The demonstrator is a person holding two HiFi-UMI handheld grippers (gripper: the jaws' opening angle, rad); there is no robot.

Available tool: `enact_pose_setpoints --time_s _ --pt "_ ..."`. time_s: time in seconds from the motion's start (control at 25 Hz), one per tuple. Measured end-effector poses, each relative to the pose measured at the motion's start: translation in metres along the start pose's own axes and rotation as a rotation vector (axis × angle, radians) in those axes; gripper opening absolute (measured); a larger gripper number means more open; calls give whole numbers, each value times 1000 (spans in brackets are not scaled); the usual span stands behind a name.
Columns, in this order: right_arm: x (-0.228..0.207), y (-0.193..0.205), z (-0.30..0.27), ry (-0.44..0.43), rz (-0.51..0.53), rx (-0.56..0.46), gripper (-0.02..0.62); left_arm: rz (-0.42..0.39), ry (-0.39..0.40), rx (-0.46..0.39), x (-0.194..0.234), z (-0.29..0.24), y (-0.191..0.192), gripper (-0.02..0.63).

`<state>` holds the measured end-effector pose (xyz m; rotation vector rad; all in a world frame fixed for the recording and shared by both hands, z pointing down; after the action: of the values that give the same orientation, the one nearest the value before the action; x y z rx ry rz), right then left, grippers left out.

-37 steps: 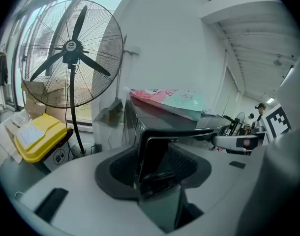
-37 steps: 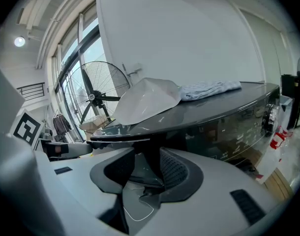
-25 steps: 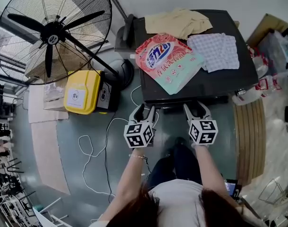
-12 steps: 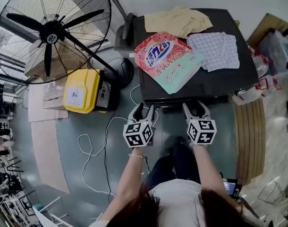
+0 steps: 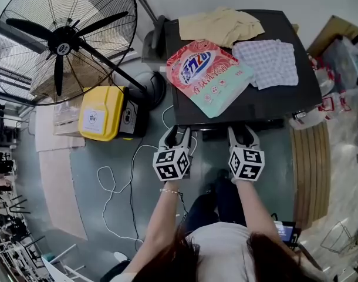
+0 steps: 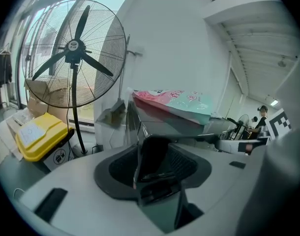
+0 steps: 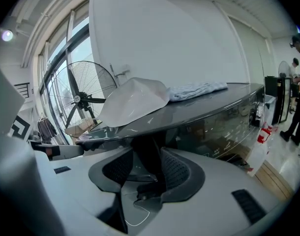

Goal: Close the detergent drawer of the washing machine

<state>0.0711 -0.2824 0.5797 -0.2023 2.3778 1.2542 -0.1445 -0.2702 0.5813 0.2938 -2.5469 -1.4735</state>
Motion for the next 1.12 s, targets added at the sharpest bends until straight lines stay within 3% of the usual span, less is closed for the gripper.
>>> enact_pose_setpoints --time_s 0.76,0.92,1.12 --pt "-2 3 2 -52 33 10 173 4 -50 4 -4 8 0 181" --pt "-1 4 7 -60 63 28 113 -19 -51 -12 -8 15 -4 178" --pt "5 0 16 -92 89 12 91 -73 -56 -50 -12 29 -17 118"
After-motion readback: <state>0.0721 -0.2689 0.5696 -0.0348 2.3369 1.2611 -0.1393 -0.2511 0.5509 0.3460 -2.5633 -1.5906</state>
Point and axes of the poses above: the fingertips, and each gripper's own axes: z backward along the fingers, x to its left, y out of its underside, the point moved 3 cm from there along z, backward along the fingers, and after that the axes turned 14 degrees about -z, right-handed, at the moved point
